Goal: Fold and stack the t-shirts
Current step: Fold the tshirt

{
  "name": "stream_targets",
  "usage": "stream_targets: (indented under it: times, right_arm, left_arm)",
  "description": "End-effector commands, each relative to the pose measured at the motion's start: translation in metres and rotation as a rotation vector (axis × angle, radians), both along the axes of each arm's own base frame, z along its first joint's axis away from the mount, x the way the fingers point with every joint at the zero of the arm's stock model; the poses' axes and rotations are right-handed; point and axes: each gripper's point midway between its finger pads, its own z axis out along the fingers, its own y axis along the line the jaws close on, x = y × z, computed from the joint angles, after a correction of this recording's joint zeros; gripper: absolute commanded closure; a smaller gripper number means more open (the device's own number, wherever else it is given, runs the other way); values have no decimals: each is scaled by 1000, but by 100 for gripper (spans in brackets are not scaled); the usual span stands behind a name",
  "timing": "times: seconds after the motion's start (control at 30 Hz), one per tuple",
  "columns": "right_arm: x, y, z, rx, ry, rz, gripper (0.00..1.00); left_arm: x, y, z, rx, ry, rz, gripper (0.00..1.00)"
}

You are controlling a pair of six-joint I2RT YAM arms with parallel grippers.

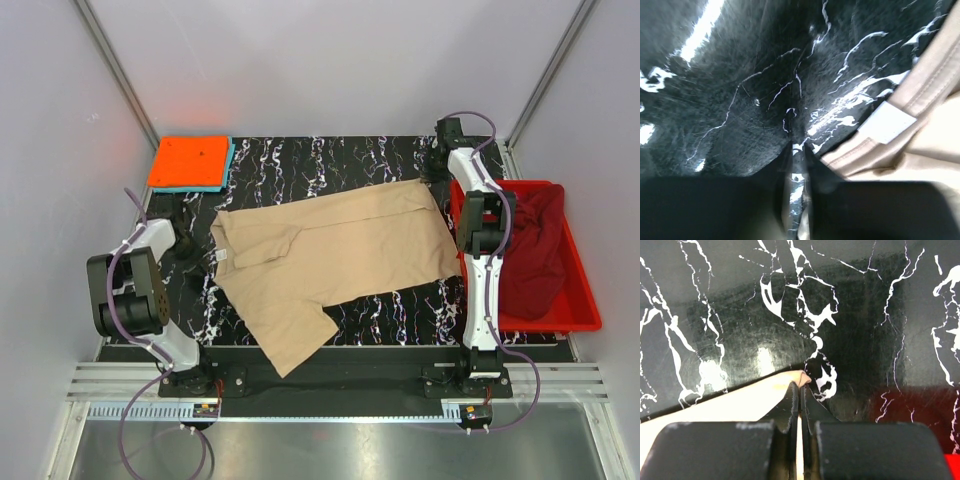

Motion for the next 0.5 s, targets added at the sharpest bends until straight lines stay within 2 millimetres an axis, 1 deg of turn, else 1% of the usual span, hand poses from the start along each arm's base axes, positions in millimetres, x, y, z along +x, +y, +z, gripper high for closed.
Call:
stream_targets:
  times: [0.0, 0.03, 0.1, 0.13, 0.17, 0.2, 0.27, 0.3, 0.33, 0.37, 0.4, 0.43, 0.47]
  right_arm:
    - [17, 0, 17, 22, -65, -1, 100]
    - [17, 1, 16, 29, -62, -1, 100]
    - [18, 2, 15, 33, -65, -1, 100]
    - [18, 2, 15, 31, -63, -1, 100]
    - [20, 0, 20, 25, -68, -5, 99]
    - [20, 0, 21, 23, -67, -5, 89]
    - [21, -1, 32, 9, -71, -12, 80]
    - [22, -3, 39, 3, -81, -10, 71]
    - [23, -4, 46, -5, -93, -12, 68]
    - [22, -5, 50, -10, -97, -13, 63]
    - [23, -7, 60, -19, -114, -14, 58]
    - [20, -8, 62, -25, -111, -21, 56]
    - [18, -10, 66, -28, -111, -24, 55]
  left_arm:
    - [34, 13, 38, 77, -128, -31, 72]
    - [46, 12, 52, 89, -168, -65, 66]
    - [60, 7, 66, 104, -216, -99, 59]
    - [74, 4, 82, 108, -287, -116, 58]
    - [83, -3, 90, 106, -330, -153, 58]
    - [99, -12, 103, 84, -408, -187, 57]
    - [116, -23, 111, 59, -474, -231, 53]
    - [130, -29, 121, 28, -534, -254, 48]
    - [137, -32, 113, 8, -528, -261, 47]
    - [144, -34, 112, -3, -533, -267, 47]
    - [153, -37, 117, -14, -549, -278, 47]
    - [158, -37, 107, -22, -521, -277, 47]
    - [160, -40, 104, -30, -513, -281, 48]
